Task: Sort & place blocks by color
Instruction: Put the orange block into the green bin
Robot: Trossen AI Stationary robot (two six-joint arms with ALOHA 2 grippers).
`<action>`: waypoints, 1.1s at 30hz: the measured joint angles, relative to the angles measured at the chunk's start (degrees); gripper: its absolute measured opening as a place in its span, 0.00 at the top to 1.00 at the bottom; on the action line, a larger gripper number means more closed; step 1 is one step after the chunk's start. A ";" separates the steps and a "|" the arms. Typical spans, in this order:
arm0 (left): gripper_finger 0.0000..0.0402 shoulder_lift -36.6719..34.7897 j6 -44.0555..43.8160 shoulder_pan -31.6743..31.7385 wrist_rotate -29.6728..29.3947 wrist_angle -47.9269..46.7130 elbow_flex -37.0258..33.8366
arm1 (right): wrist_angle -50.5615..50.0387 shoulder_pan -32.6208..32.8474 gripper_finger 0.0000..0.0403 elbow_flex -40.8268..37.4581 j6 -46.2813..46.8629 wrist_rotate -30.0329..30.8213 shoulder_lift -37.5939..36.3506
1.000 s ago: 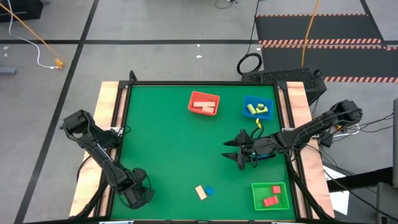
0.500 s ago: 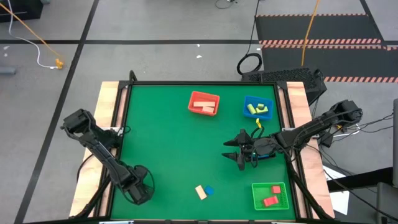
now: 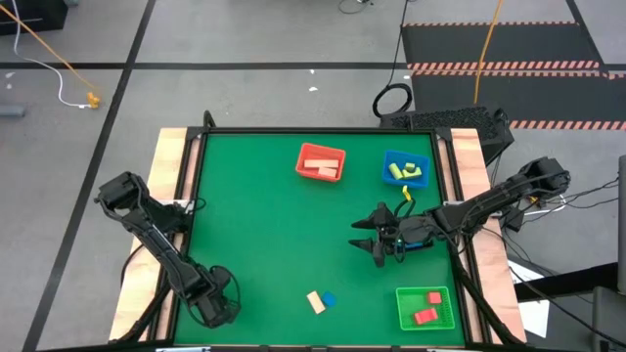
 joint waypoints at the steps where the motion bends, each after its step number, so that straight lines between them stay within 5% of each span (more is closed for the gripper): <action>1: 0.86 0.00 0.12 0.02 -0.16 0.00 0.00 | 0.00 0.00 0.38 0.00 0.00 0.00 0.00; 9: 0.85 -0.04 4.57 2.98 -5.83 3.12 0.02 | 0.00 -0.02 0.38 0.00 0.02 0.15 0.00; 18: 0.85 -0.48 22.57 11.86 -18.31 12.79 0.02 | 0.04 0.04 0.38 0.00 0.30 0.16 0.00; 25: 0.85 -0.50 51.41 21.14 -31.43 37.26 0.02 | 7.14 1.38 0.38 -0.04 -11.43 0.17 1.56; 33: 0.85 -0.57 75.88 28.55 -30.08 70.05 0.07 | 30.55 3.94 0.38 -0.04 -38.02 0.09 10.24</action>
